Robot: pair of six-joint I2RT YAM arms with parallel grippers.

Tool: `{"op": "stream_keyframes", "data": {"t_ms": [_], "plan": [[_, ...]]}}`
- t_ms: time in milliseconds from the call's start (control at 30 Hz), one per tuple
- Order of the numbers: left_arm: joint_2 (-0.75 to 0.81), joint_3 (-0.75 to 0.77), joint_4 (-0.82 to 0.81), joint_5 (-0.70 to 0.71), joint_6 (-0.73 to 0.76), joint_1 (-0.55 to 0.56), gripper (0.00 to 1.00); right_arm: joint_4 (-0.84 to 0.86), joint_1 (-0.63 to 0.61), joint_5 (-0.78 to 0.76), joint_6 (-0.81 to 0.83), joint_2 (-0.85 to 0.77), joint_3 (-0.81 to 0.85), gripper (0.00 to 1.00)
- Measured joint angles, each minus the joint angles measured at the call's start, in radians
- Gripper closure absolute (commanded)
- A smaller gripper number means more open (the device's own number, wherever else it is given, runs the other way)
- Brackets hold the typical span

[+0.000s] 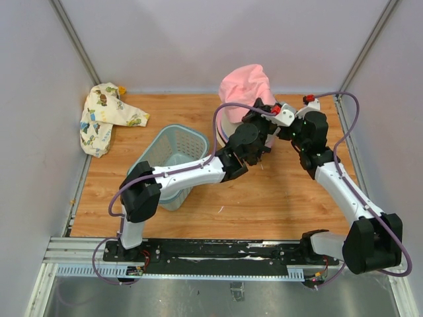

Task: Stack the hats
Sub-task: Stack the hat on the hat.

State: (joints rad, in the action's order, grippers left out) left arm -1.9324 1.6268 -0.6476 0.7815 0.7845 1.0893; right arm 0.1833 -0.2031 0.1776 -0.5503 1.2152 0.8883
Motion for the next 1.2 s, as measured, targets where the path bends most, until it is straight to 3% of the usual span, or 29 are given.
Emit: {"op": "stream_keyframes", "data": {"t_ms": [433, 933, 1200], "plan": [[0.043, -0.216, -0.046, -0.042, 0.002, 0.045, 1.00, 0.038, 0.000, -0.019, -0.036, 0.001, -0.035, 0.30], [0.032, -0.216, 0.043, -0.088, -0.034, 0.045, 1.00, -0.002, 0.105, -0.047, -0.092, -0.156, -0.162, 0.26], [-0.018, -0.195, 0.069, -0.087, -0.034, 0.045, 1.00, 0.055, 0.186, 0.030, -0.241, -0.298, -0.266, 0.25]]}}
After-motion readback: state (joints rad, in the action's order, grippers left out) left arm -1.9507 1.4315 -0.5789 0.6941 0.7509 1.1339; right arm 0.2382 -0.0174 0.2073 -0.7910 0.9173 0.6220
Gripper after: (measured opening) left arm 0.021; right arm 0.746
